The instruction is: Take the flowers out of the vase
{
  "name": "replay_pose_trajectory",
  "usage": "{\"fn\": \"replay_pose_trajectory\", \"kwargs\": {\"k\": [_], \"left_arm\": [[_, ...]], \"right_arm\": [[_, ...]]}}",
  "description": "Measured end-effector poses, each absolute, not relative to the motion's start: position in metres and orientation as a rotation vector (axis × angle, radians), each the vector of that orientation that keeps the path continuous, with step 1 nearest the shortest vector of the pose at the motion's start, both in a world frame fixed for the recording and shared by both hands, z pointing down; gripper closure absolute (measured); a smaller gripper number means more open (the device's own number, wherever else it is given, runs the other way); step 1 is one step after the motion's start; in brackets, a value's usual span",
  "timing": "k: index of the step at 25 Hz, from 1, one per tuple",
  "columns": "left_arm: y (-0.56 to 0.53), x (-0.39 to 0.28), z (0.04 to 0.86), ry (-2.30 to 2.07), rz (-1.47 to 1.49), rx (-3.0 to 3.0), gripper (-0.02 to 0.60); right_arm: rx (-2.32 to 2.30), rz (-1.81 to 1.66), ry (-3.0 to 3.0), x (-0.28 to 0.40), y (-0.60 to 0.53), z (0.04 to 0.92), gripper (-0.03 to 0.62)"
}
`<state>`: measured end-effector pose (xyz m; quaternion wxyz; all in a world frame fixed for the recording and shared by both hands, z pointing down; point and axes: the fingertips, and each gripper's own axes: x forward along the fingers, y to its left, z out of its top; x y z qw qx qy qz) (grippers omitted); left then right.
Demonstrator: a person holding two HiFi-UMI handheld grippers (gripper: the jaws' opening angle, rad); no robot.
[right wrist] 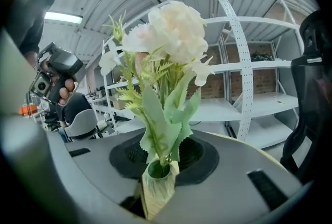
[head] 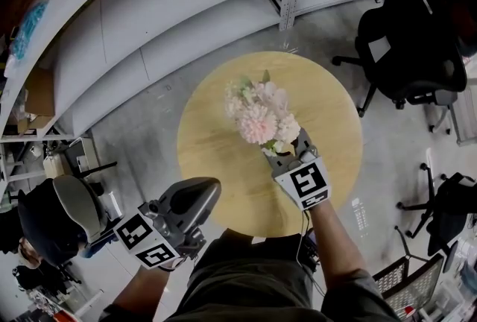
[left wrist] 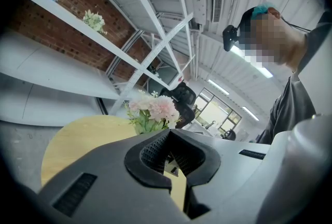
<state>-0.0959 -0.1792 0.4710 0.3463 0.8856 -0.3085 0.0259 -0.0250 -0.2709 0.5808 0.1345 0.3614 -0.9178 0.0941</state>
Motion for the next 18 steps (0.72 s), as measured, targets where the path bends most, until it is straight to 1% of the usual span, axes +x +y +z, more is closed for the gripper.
{"fn": "replay_pose_trajectory", "kwargs": {"k": [5,9,18], "left_arm": [[-0.181,-0.100,0.461,-0.799,0.037,2.322,0.572],[-0.183,-0.099,0.448,-0.795,0.000,2.347,0.572],[-0.184,-0.106,0.415,-0.813,-0.108,2.384,0.572]], "right_arm": [[1.070,0.270,-2.676,-0.024,-0.270,0.565,0.527],[1.124,0.322,-2.702,-0.020,-0.271,0.540,0.533],[1.194,0.276,-2.785,-0.010,-0.266,0.455,0.539]]}}
